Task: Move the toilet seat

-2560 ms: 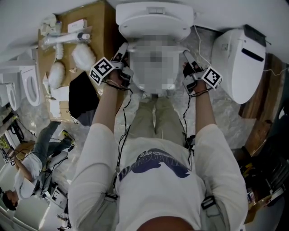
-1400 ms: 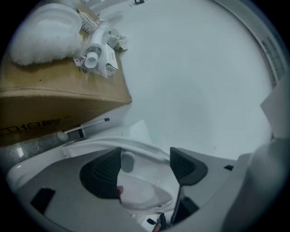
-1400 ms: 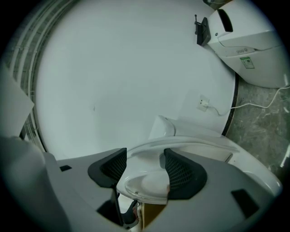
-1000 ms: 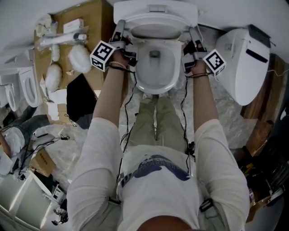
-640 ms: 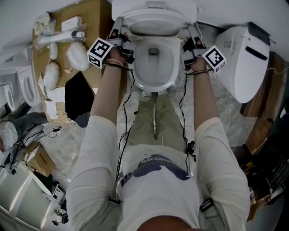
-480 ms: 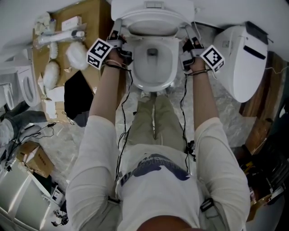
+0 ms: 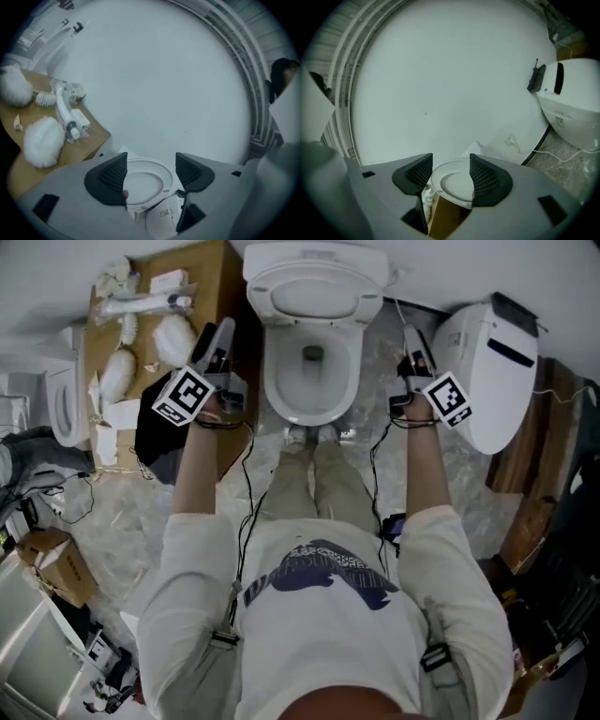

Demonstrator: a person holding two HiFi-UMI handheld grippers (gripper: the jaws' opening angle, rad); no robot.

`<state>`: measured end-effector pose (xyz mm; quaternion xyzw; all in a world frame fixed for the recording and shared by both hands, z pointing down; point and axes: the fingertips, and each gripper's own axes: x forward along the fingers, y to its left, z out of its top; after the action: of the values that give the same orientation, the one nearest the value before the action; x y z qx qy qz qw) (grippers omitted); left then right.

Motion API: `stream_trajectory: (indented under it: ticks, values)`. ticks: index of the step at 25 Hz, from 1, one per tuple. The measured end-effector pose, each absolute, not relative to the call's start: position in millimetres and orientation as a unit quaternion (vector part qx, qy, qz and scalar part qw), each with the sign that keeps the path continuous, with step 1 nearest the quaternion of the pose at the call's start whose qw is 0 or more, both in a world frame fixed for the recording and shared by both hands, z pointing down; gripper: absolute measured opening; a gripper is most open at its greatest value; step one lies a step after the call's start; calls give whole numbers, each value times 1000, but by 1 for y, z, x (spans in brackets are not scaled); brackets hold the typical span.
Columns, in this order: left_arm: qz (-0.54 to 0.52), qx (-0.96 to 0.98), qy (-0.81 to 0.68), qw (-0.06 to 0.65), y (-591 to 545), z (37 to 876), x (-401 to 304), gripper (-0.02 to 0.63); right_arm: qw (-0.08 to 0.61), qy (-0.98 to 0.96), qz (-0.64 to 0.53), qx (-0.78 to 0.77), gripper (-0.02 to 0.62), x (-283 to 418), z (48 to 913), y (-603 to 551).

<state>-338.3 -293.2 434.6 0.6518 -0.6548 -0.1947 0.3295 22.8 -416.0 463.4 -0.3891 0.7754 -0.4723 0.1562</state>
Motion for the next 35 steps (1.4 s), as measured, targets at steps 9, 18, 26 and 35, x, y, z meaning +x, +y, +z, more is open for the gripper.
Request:
stream_trajectory:
  ticks: [9, 18, 26, 35]
  values:
    - [-86, 637, -748, 167, -85, 282, -275, 314, 3, 864, -235, -446, 249, 95, 338, -254]
    - [-42, 668, -739, 78, -28, 243, -212, 288, -17, 917, -66, -394, 227, 78, 276, -166]
    - [-40, 716, -695, 55, 26, 229, -182, 261, -4, 913, -38, -407, 195, 72, 263, -75]
    - [-5, 734, -678, 17, 122, 241, -158, 33, -35, 896, -5, -444, 61, 87, 261, 53]
